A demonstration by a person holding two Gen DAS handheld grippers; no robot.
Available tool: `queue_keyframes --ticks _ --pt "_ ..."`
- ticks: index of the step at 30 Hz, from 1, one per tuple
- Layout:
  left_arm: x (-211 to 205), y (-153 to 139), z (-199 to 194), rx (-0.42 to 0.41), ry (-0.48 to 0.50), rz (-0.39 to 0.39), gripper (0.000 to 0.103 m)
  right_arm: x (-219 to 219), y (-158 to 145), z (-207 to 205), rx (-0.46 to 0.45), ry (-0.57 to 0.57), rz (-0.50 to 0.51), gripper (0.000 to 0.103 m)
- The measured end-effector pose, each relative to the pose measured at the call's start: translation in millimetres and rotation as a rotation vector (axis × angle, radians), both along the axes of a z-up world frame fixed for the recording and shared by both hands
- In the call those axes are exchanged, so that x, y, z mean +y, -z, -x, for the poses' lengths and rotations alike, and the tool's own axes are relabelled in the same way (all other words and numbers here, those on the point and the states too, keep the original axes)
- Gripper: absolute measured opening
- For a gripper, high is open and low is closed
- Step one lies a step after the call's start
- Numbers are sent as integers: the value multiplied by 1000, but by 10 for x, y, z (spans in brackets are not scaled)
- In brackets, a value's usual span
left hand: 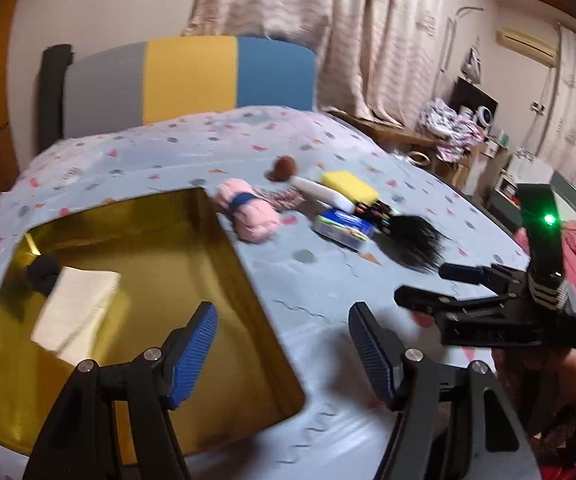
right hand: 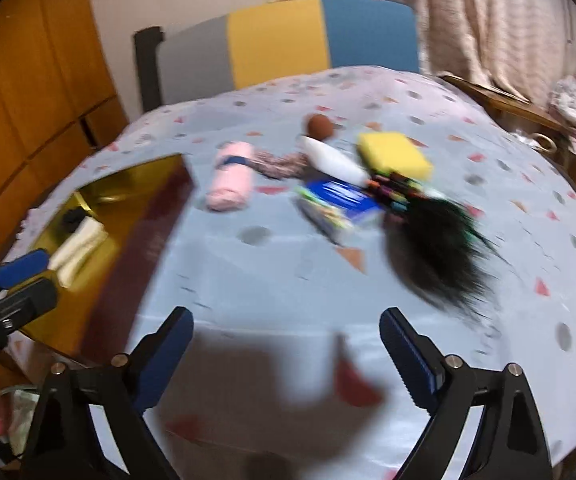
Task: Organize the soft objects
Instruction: 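Grasp the black beaded hair tie with the right tool, then grasp the blue Tempo tissue pack with the left tool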
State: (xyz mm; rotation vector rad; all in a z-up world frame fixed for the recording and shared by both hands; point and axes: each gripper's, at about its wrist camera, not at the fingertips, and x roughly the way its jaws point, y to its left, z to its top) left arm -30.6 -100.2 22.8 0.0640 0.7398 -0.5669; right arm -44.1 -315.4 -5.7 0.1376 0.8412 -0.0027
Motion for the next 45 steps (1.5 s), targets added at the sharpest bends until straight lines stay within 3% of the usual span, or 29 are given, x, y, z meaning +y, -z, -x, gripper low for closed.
queue_keyframes --ticks 4,7,11,13,17,22,25,35,45 --pt "-236 14 71 17 36 -6 69 -298 -88 -2 -41 37 80 85" --pt "-328 -7 94 10 33 -16 69 -525 -273 -220 -91 59 135 85" --pt "-365 -13 104 31 -57 -7 69 -692 -343 -644 -70 63 187 70" --pt "-362 12 112 53 -86 3 69 -767 -271 -877 -41 64 207 68" --pt "-419 79 119 81 -86 -18 69 -771 -28 -1236 34 24 221 53" --pt "-461 111 108 94 -85 -36 69 -706 250 -1483 113 -31 241 46" --pt "-477 131 65 117 -98 -36 69 -719 271 -1462 100 -39 202 38" --pt "-766 110 -171 158 -124 -26 69 -885 254 -828 69 18 -52 36" --pt "-1360 220 -748 243 -145 -17 69 -897 348 -124 70 83 -43 36"
